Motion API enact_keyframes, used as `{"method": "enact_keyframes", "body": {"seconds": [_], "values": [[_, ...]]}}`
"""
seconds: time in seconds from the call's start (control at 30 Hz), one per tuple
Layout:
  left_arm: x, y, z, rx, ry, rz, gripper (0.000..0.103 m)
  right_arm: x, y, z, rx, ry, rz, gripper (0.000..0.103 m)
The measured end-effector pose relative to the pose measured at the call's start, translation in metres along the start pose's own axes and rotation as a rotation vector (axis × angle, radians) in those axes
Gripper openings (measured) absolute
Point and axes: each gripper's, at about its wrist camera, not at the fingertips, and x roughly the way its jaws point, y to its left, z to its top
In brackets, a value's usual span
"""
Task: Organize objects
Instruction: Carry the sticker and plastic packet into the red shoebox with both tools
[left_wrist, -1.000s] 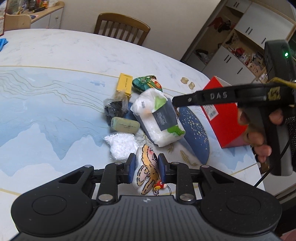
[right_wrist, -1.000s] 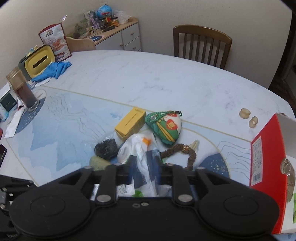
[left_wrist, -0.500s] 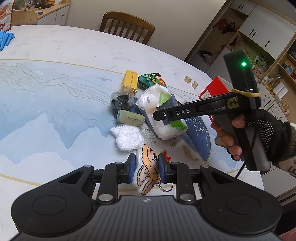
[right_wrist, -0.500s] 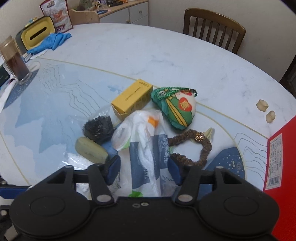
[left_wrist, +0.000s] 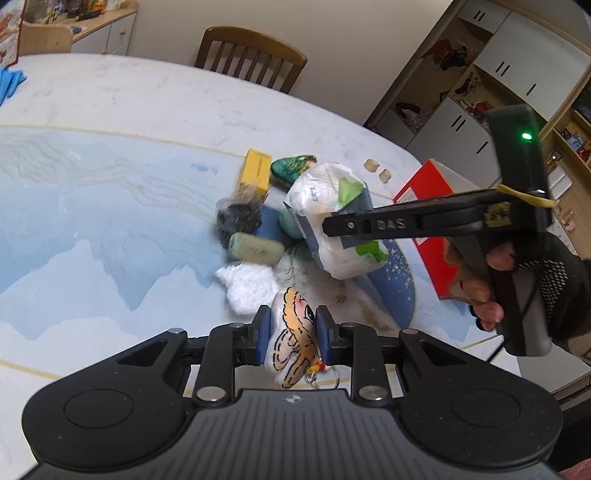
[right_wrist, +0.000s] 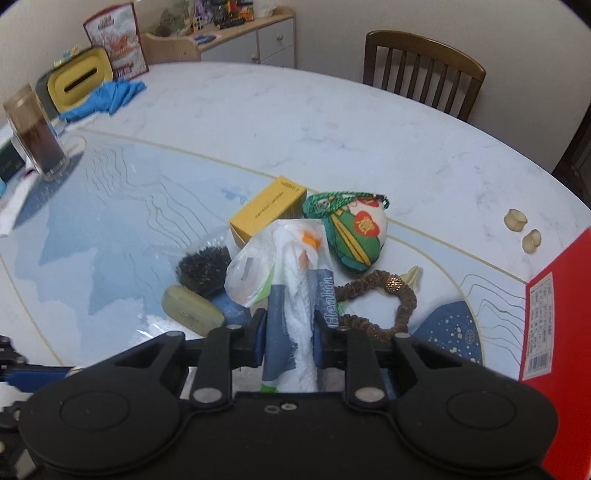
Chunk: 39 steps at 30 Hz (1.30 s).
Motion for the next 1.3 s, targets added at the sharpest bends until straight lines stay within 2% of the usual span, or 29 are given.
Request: {"method": "enact_keyframes", "body": {"seconds": [0.37,0.77,1.0,1.3], "values": [[0.000,-0.046,0.037,0.098,-0.019,-0.045,0.025,-0.076,-0.037,-0.006,0.059,-0.067,0.015,0.022],[0.020,-0.135,0.078,0.240,-0.012,-0.088,0.025,-0.143,-0.107,-0.025,0.145,-0.119,-0.025,0.022],[0.047,-0.193,0.091,0.304,0.015,-0.123,0.025,-0.169,-0.156,-0.043,0.182,-0.138,-0.059,0.022],[0.092,-0.263,0.097,0.382,0.053,-0.141,0.025,-0.191,-0.235,-0.075,0.257,-0.141,-0.147,0.022]]}}
